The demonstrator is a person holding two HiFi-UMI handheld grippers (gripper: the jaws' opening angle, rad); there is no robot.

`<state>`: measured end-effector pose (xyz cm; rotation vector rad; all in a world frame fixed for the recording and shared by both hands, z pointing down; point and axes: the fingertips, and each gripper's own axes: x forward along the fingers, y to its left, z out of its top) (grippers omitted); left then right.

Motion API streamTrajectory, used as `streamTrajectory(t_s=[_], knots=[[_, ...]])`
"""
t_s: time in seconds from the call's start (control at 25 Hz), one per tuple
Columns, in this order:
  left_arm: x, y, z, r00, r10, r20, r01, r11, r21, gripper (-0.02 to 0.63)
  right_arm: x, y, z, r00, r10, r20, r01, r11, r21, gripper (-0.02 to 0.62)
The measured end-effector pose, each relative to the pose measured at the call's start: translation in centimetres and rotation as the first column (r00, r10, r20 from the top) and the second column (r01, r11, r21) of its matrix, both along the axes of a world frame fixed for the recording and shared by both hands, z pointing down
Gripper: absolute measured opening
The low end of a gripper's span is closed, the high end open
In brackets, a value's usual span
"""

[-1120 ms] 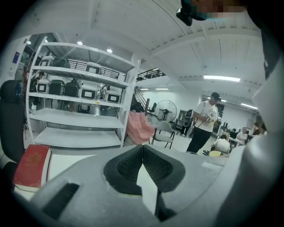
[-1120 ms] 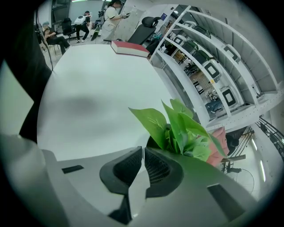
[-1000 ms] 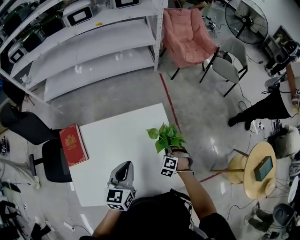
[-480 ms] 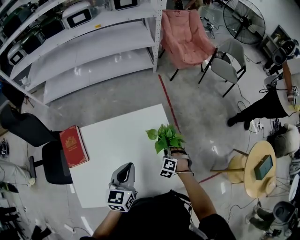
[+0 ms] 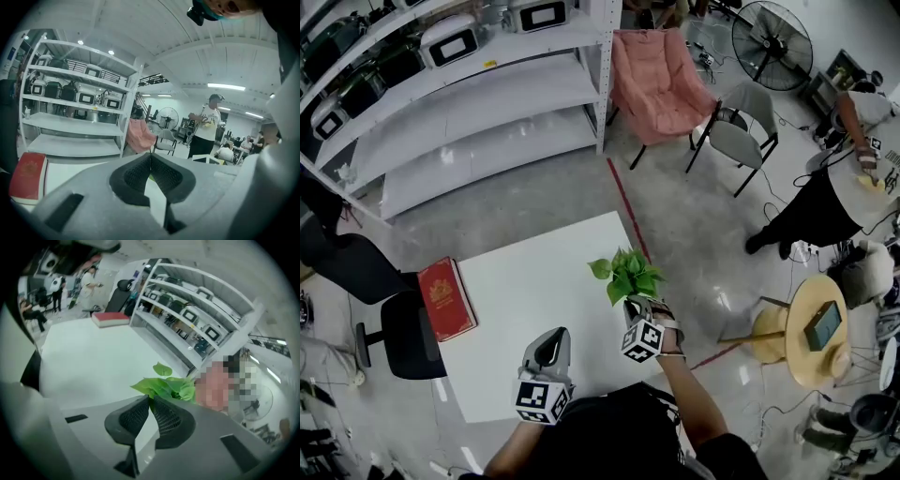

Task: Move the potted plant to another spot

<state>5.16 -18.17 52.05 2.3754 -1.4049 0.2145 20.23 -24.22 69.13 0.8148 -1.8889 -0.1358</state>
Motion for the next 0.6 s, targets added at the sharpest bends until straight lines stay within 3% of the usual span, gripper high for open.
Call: streamTrajectory(t_s=[0.12, 0.28, 0.44, 0.6], knots=[[0.0, 0.3, -0.5, 1.000, 0.018, -0.006, -0.018, 1.000, 0.015, 0.017, 0.2, 0.2, -3.9, 0.955, 0.179, 0.236, -0.185, 0.983, 0.000, 0.015], [0.3, 0.8, -1.3, 0.999, 0.044, -0.019, -0.043, 0.998, 0.042, 0.017, 0.9, 1.4, -8.4, 0.811, 0.340, 0.477, -0.368, 0.929, -0.036, 0.015], [0.4, 1.3, -2.2, 0.998, 0.063, -0.028, -0.061, 0.996, 0.066, 0.017, 1.2, 3.4, -12.3, 0.656, 0.394, 0.644, -0.475, 0.879, -0.055, 0.015], [0.5, 2.0, -3.0, 0.997, 0.070, -0.039, -0.067, 0.994, 0.083, 0.017, 0.7, 6.1, -15.8, 0.551, 0.387, 0.739, -0.526, 0.849, -0.054, 0.015]])
